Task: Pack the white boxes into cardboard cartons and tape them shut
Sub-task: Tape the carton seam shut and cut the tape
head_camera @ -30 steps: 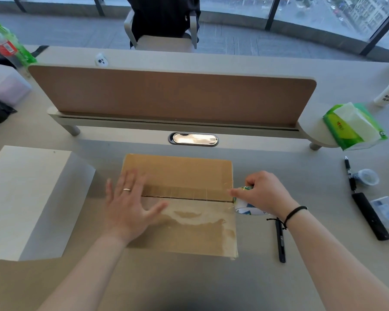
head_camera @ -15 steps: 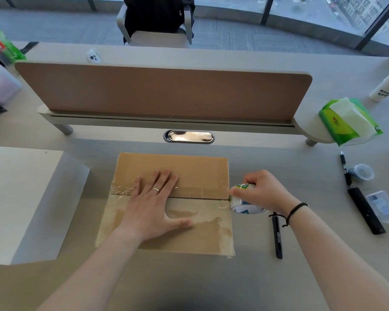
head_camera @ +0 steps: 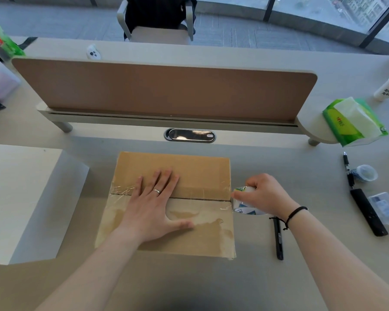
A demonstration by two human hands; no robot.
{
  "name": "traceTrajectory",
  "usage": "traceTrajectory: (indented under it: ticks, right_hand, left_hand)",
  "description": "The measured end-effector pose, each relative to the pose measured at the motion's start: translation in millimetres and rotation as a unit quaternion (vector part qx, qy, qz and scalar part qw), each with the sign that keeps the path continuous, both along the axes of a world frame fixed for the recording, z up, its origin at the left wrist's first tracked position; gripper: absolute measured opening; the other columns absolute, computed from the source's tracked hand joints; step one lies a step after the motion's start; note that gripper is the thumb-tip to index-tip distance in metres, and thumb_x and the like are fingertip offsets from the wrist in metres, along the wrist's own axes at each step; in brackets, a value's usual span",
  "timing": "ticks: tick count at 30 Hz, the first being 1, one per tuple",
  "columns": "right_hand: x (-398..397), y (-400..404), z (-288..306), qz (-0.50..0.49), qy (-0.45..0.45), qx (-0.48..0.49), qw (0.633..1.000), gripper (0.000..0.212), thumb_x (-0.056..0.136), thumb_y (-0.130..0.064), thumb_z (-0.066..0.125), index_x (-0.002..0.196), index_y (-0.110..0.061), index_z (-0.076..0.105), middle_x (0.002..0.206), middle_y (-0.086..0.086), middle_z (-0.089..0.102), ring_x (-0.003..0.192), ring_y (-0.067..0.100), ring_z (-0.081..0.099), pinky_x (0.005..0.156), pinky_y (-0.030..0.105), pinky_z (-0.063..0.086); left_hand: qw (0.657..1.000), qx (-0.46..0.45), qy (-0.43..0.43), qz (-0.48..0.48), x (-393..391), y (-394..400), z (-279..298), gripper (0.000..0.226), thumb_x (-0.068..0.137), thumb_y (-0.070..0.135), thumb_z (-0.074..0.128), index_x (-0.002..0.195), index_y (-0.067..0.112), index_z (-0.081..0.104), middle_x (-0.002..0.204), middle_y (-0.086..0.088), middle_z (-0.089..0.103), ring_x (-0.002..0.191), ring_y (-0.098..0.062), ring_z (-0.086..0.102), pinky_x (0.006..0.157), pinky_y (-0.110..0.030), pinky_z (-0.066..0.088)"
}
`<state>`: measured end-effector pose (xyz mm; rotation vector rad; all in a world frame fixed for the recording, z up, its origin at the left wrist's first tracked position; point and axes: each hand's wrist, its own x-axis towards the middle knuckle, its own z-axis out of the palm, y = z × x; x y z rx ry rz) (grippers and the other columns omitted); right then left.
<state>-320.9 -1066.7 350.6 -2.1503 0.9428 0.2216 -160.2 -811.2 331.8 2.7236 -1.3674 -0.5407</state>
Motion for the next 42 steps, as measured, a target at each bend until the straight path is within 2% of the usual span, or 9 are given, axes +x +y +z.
traceTrajectory:
  ticks: [5, 12, 16, 20, 22, 25, 32, 38, 42]
  right_hand:
    - [1, -1, -2, 0.005, 0.012, -0.009, 1.000, 0.058, 0.075, -0.040, 0.080, 0.056, -0.016, 0.031, 0.054, -0.002, 0.026, 0.050, 0.015, 0.022, 0.047, 0.027, 0.020]
    - [2, -1, -3, 0.010, 0.022, -0.007, 1.000, 0.058, 0.076, -0.042, 0.079, 0.057, -0.015, 0.031, 0.057, 0.001, 0.027, 0.053, 0.016, 0.023, 0.052, 0.030, 0.020]
    - [0, 0, -7, 0.001, 0.012, 0.003, 1.000, 0.056, 0.074, -0.041, 0.079, 0.058, -0.016, 0.032, 0.058, 0.001, 0.028, 0.055, 0.017, 0.024, 0.054, 0.030, 0.021]
    - [-2, -1, -9, -0.012, 0.002, 0.013, 1.000, 0.054, 0.073, -0.038, 0.080, 0.058, -0.018, 0.031, 0.056, -0.002, 0.028, 0.055, 0.016, 0.025, 0.054, 0.029, 0.023]
    - [-3, -2, -10, -0.019, -0.006, 0.019, 1.000, 0.052, 0.075, -0.037, 0.079, 0.057, -0.018, 0.034, 0.054, -0.004, 0.032, 0.053, 0.015, 0.028, 0.052, 0.028, 0.025]
    - [-7, -4, -12, -0.027, -0.022, 0.037, 0.999, 0.048, 0.078, -0.042, 0.079, 0.059, -0.016, 0.044, 0.052, -0.006, 0.039, 0.050, 0.013, 0.034, 0.049, 0.026, 0.029]
    - [-12, -5, -10, -0.040, -0.031, 0.060, 0.997, 0.051, 0.078, -0.044, 0.081, 0.058, -0.017, 0.043, 0.044, -0.012, 0.039, 0.044, 0.007, 0.034, 0.042, 0.019, 0.030]
    - [-12, -8, -14, -0.044, -0.027, 0.067, 0.996, 0.052, 0.076, -0.045, 0.081, 0.060, -0.015, 0.042, 0.048, -0.010, 0.037, 0.047, 0.012, 0.034, 0.047, 0.023, 0.029]
    - [-11, -8, -16, -0.043, -0.021, 0.066, 0.997, 0.052, 0.074, -0.049, 0.081, 0.062, -0.015, 0.044, 0.053, -0.006, 0.039, 0.049, 0.014, 0.035, 0.050, 0.025, 0.031]
  left_hand:
    - [1.000, 0.018, -0.008, -0.011, 0, 0, -1, 0.124, 0.059, 0.108, 0.019, 0.148, 0.039, -0.032, 0.158, 0.016, -0.036, 0.149, -0.012, -0.032, 0.123, -0.051, -0.014]
    - [0.998, 0.044, -0.012, -0.035, -6, -5, -1, 0.115, 0.065, 0.105, 0.011, 0.151, 0.040, -0.030, 0.159, 0.004, -0.040, 0.147, -0.019, -0.037, 0.121, -0.055, -0.015]
    - [0.993, 0.043, 0.000, -0.111, -28, -27, 1, 0.110, 0.072, 0.100, 0.014, 0.154, 0.039, -0.027, 0.159, 0.001, -0.040, 0.146, -0.019, -0.039, 0.121, -0.055, -0.016]
    - [0.983, 0.021, 0.031, -0.181, -75, -64, -3, 0.121, 0.074, 0.096, 0.024, 0.158, 0.022, -0.020, 0.163, 0.001, -0.033, 0.146, -0.016, -0.038, 0.121, -0.054, -0.015]
    - [0.985, 0.037, 0.035, -0.165, -94, -78, -4, 0.128, 0.072, 0.098, 0.023, 0.156, 0.012, -0.023, 0.161, -0.004, -0.037, 0.144, -0.018, -0.042, 0.120, -0.055, -0.019]
    - [0.988, 0.046, 0.027, -0.147, -101, -84, -3, 0.126, 0.075, 0.097, 0.021, 0.155, 0.010, -0.025, 0.159, -0.007, -0.039, 0.143, -0.019, -0.043, 0.118, -0.056, -0.020]
    - [0.992, 0.007, 0.038, -0.123, -66, -59, -8, 0.097, 0.084, 0.090, 0.012, 0.158, 0.034, -0.018, 0.162, 0.020, -0.029, 0.147, -0.005, -0.034, 0.123, -0.045, -0.015]
    - [1.000, 0.015, 0.016, -0.004, -10, -2, -8, 0.091, 0.085, 0.088, 0.005, 0.155, 0.036, -0.023, 0.158, 0.022, -0.034, 0.146, -0.004, -0.034, 0.124, -0.036, -0.015]
    - [0.998, 0.030, 0.012, 0.057, 12, 21, -8, 0.095, 0.078, 0.090, -0.006, 0.154, 0.036, -0.026, 0.159, 0.020, -0.033, 0.147, -0.005, -0.033, 0.125, -0.037, -0.014]
